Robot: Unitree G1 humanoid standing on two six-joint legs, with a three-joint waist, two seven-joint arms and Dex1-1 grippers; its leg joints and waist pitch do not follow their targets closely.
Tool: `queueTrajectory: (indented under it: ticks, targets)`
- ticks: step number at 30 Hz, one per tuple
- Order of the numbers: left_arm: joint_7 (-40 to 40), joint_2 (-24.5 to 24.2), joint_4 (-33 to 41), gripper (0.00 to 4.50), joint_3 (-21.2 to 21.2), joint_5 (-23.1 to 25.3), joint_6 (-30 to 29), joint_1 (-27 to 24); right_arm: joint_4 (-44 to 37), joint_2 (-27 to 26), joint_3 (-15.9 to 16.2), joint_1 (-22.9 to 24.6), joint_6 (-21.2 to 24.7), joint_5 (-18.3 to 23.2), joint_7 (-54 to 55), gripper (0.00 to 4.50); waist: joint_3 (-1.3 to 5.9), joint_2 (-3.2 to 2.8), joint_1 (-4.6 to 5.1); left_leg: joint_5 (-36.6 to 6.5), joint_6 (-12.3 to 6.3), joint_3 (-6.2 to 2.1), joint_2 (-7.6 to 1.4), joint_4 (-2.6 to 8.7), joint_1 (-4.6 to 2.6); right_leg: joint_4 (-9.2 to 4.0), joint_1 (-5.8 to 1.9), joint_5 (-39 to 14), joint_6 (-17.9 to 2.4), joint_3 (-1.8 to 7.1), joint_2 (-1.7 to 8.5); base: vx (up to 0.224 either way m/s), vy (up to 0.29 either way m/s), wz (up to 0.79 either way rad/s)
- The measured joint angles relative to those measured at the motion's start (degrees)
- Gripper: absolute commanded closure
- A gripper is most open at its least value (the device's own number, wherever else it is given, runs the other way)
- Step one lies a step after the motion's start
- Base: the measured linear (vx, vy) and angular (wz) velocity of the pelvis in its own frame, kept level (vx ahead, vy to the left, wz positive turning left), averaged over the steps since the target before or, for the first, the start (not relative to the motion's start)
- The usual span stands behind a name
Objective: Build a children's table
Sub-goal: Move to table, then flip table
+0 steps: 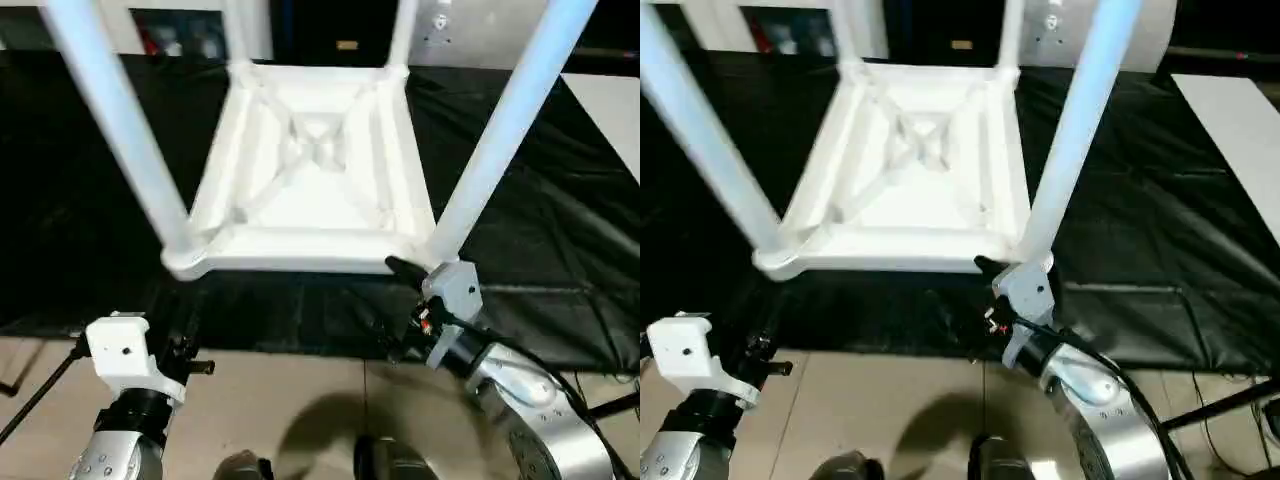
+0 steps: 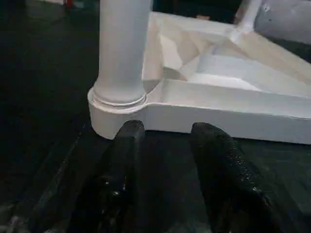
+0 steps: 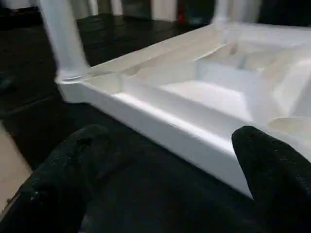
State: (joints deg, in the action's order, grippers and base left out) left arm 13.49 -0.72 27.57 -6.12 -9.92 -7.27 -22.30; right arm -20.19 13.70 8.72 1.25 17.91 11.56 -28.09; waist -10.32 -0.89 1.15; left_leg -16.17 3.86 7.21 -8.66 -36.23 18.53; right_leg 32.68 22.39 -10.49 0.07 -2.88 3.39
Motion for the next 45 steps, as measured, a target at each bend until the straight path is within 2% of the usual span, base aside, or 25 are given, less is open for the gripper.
queueTrajectory:
  ticks: [2,5,8,10,12,13,17,19,21,23,27,30,34,39,42,43,45]
  targets:
    - [0.4,-1.7,-1.9,2.54,-0.9,0.0,1.4,2.2,2.4,0.1,-1.8,-2.3,-1.4,-0.6,1.4,0.00,-0.43,-0.21,0.45,0.0,-0.01,-0.33,-0.01,0.01,0.53,-0.88,-0.06,0.0,0.0,-0.55,0.09,-0.086,0.043,-0.10]
    - [2.0,-5.4,-5.3,2.37,-3.9,-0.4,2.6,4.6,5.0,1.0,-4.7,-4.6,-2.5,-0.9,2.5,0.00,-0.62,-0.14,0.99,0.0,-0.01,-0.35,0.00,0.03,0.65,-1.17,0.14,0.0,0.0,-0.80,0.24,-0.076,0.016,-0.05]
    - [4.5,-8.6,-8.9,2.11,-7.0,-2.4,2.7,6.2,6.7,1.8,-5.2,-6.0,-3.1,-0.9,2.1,0.00,-0.86,-0.04,1.40,0.0,-0.03,-0.35,0.01,0.29,0.81,-1.31,0.45,0.0,0.0,-0.91,0.25,0.000,0.000,0.00]
    - [7.1,-12.5,-11.1,1.96,-8.6,-4.4,2.2,8.2,9.3,2.8,-5.0,-7.8,-3.9,-0.8,0.6,0.00,-1.08,0.10,1.40,0.1,-0.08,-0.34,0.01,0.55,0.97,-1.36,0.72,0.0,0.0,-0.93,0.24,0.000,0.000,0.00]
    - [8.6,-15.3,-11.5,1.88,-10.9,-5.8,1.4,9.6,11.5,3.8,-5.1,-9.4,-5.2,-1.0,-0.7,0.00,-1.18,-0.03,1.27,0.4,-0.10,-0.27,0.00,0.82,1.11,-1.37,0.87,0.3,-0.5,-0.92,0.23,0.000,0.000,0.00]
    - [9.1,-16.2,-11.7,1.68,-11.4,-6.2,1.1,10.2,12.5,4.0,-5.1,-10.3,-5.7,-1.0,-1.2,0.00,-1.29,-0.20,1.09,0.5,-0.20,-0.20,0.00,0.82,1.07,-1.32,0.86,0.5,-0.9,-0.90,0.23,0.000,0.000,0.00]
    - [10.2,-18.5,-13.4,1.47,-11.8,-7.0,-0.7,14.2,16.8,4.0,-5.0,-13.7,-7.4,-1.2,-2.5,0.00,-1.64,-0.55,0.58,0.5,-0.20,-0.16,-0.01,0.97,1.07,-1.32,1.05,0.7,-1.1,-0.92,0.23,0.000,0.000,0.00]
    - [10.9,-19.2,-13.8,1.22,-12.0,-8.0,-1.2,15.3,18.6,4.1,-5.1,-14.9,-8.3,-1.3,-2.5,0.00,-1.70,-0.63,0.44,1.1,-0.50,-0.14,-0.01,1.22,1.17,-1.31,1.08,0.7,-1.2,-0.95,0.20,0.000,0.000,0.00]
    - [12.1,-20.5,-14.6,1.13,-12.0,-9.2,-2.2,16.3,21.1,4.0,-5.1,-16.3,-9.9,-1.9,-2.1,0.00,-1.79,-0.63,0.27,1.8,-0.23,-0.10,-0.02,1.63,0.96,-1.31,1.22,0.7,-1.2,-0.97,0.19,0.000,0.000,0.00]
    - [13.6,-22.0,-15.4,0.90,-12.0,-10.1,-3.3,17.1,22.9,4.0,-5.7,-17.8,-10.6,-2.5,-1.0,0.00,-1.81,-0.58,0.07,2.1,-0.22,-0.05,-0.01,1.80,1.12,-1.31,1.55,0.7,-1.2,-0.95,0.18,0.000,0.000,0.00]
    - [16.2,-24.2,-17.4,0.67,-12.1,-11.5,-5.5,18.7,23.3,4.0,-6.7,-17.8,-11.2,-3.0,0.2,0.00,-1.89,-0.51,-0.16,2.8,-0.50,0.44,-0.34,2.02,1.13,-1.21,1.61,1.2,-2.0,-0.88,0.12,0.000,0.000,0.00]
    - [18.9,-25.3,-17.9,0.42,-11.8,-13.0,-7.2,19.0,23.1,4.0,-6.7,-17.4,-11.5,-3.2,0.2,0.00,-1.90,-0.49,-0.21,2.9,-0.31,0.67,-0.54,2.03,1.11,-1.18,1.61,1.2,-2.0,-0.91,0.11,0.000,0.000,0.00]
    - [21.1,-26.8,-20.3,0.05,-10.9,-13.3,-7.5,22.0,21.5,3.6,-6.2,-15.4,-10.9,-2.7,-0.4,0.00,-1.90,-0.48,-0.28,2.9,-0.31,0.92,-0.63,2.03,1.10,-1.09,1.64,1.2,-2.0,-0.83,0.12,0.000,0.000,0.00]
    - [22.4,-27.0,-23.2,0.05,-10.0,-13.9,-7.5,26.4,15.8,1.7,-1.6,-11.5,-7.8,-0.7,-2.5,0.00,-1.88,-0.42,-0.51,3.7,-0.24,1.09,-0.76,2.07,1.06,-0.49,1.74,1.5,-2.4,-0.75,0.11,0.013,-0.001,0.01]
    - [22.6,-27.0,-25.2,0.05,-8.7,-13.4,-7.4,28.4,13.5,0.9,1.0,-10.1,-6.2,-0.3,-3.2,0.00,-1.82,-0.35,-0.52,3.7,-0.23,1.19,-0.76,2.08,1.40,-0.36,1.91,2.3,-2.9,-0.67,0.11,0.059,-0.005,0.04]
    - [22.7,-27.0,-25.8,0.05,-8.4,-13.2,-7.4,28.8,13.4,0.7,1.4,-10.0,-5.9,-0.2,-3.2,0.00,-1.77,-0.26,-0.51,3.7,-0.20,1.20,-0.72,2.08,1.46,-0.36,2.03,2.9,-3.0,-0.57,0.12,0.061,-0.008,0.06]
    - [22.8,-26.9,-26.9,0.05,-8.2,-12.9,-7.4,29.7,12.7,0.6,2.0,-9.9,-4.9,-0.2,-3.4,0.00,-1.69,-0.14,-0.64,3.6,-0.32,1.20,-0.72,2.10,1.73,-0.09,2.72,3.2,-2.9,-0.49,0.09,0.107,-0.021,0.05]
